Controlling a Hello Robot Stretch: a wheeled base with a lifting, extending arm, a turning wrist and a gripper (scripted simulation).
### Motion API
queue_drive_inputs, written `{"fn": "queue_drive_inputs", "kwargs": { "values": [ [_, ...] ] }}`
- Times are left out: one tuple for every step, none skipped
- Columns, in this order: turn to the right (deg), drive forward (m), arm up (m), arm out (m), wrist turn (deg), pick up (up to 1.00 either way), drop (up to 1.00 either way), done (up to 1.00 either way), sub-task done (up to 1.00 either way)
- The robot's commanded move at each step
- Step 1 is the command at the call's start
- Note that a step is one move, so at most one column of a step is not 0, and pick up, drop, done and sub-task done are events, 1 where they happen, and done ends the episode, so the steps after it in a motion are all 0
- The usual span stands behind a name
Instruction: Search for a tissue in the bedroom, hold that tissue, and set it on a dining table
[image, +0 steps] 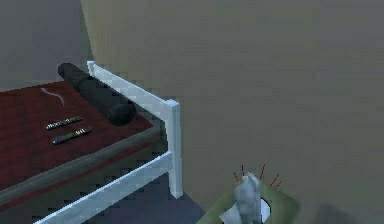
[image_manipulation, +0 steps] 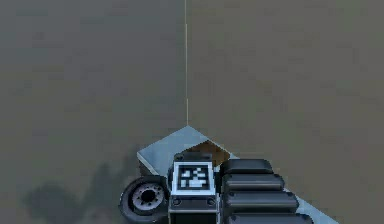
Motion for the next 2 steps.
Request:
{"fn": "queue_drive_inputs", "kwargs": {
  "values": [
    [-45.0, 0.0, 0.0, 0.0, 0.0, 0.0, 0.0, 0.0, 0.0],
    [-6.0, 0.0, 0.0, 0.0, 0.0, 0.0, 0.0, 0.0, 0.0]
  ]
}}
